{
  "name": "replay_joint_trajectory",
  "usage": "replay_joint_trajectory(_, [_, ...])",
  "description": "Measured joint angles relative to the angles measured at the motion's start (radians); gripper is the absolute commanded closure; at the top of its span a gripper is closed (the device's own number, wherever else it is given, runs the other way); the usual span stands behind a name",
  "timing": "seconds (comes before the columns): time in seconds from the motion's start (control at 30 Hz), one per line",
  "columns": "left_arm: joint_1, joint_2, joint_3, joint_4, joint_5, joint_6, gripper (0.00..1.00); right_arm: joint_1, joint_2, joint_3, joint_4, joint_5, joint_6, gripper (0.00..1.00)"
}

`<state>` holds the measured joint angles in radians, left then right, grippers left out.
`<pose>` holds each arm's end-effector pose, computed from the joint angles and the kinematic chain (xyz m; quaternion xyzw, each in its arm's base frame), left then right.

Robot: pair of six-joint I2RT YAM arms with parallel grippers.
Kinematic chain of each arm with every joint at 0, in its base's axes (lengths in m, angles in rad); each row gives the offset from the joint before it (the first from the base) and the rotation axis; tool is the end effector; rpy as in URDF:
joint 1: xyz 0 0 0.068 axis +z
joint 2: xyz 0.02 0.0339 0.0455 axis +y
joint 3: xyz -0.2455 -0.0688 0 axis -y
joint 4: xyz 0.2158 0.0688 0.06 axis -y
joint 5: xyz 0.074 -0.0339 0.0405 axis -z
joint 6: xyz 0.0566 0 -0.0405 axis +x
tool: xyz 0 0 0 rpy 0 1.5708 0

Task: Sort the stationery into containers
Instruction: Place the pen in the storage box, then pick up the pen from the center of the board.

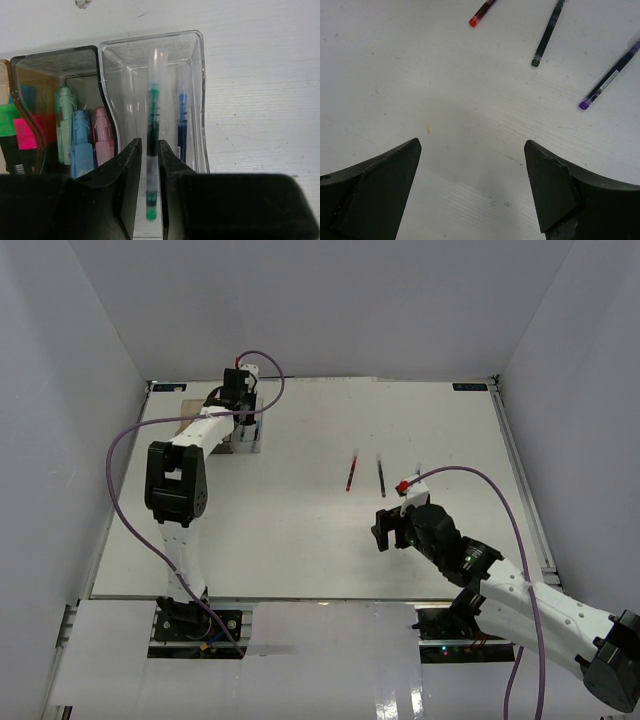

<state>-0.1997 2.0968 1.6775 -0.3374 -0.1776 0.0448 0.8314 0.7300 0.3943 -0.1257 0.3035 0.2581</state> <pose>0.4520 -0.0813 0.2037 0.0767 0.9121 0.0507 0.3995 0.1306 0.1181 0.2058 -0.1612 0.8285 0.1599 0.5119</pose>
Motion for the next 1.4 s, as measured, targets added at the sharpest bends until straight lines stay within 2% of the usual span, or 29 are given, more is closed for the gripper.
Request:
replay_joint_trajectory(0.17, [0.006,0.024,0.012,-0.010,0.010,0.000,0.48,0.000,0.019,0.000,0.000,0.000,0.000,0.10])
replay_joint_trajectory(0.37, [0.008,0.012,0.012,-0.016,0.045,-0.024,0.30,0.000,0.079,0.013,0.000,0.010,0.005,0.10])
replay_joint_trajectory(0.4, [0.008,0.003,0.008,-0.018,0.057,-0.037,0.23,0.000,0.096,0.021,0.000,0.014,0.009,0.10])
replay_joint_trajectory(0.5, [0.008,-0.060,-0.028,-0.028,0.093,-0.078,0.12,-0.007,0.158,0.060,-0.003,0.039,0.023,0.08])
replay_joint_trajectory(0.53, [0.008,-0.099,-0.055,-0.027,0.106,-0.096,0.04,-0.011,0.183,0.079,-0.004,0.047,0.026,0.07])
replay_joint_trajectory(0.57, [0.008,-0.142,-0.083,-0.029,0.116,-0.109,0.02,-0.022,0.217,0.102,-0.005,0.057,0.029,0.06])
replay_joint_trajectory(0.73, [0.008,-0.424,-0.253,-0.019,0.179,-0.195,0.02,-0.154,0.381,0.205,-0.007,0.071,0.076,0.00])
replay_joint_trajectory(0.8, [0.008,-0.546,-0.346,0.001,0.209,-0.232,0.02,-0.229,0.444,0.236,-0.009,0.073,0.099,0.08])
replay_joint_trajectory(0.93, [0.008,-0.722,-0.545,0.032,0.270,-0.287,0.02,-0.335,0.568,0.297,-0.017,0.095,0.131,0.14])
replay_joint_trajectory(1.13, [0.008,-0.814,-0.801,0.068,0.358,-0.323,0.02,-0.414,0.734,0.367,-0.023,0.094,0.166,0.34])
replay_joint_trajectory(1.2, [0.008,-0.814,-0.837,0.067,0.378,-0.328,0.02,-0.431,0.777,0.377,-0.025,0.094,0.179,0.40])
replay_joint_trajectory(1.3, [0.008,-0.819,-0.856,0.069,0.406,-0.337,0.02,-0.442,0.827,0.378,-0.029,0.094,0.193,0.43])
replay_joint_trajectory(1.4, [0.008,-0.853,-0.869,0.086,0.430,-0.346,0.02,-0.444,0.848,0.391,-0.018,0.095,0.206,0.56])
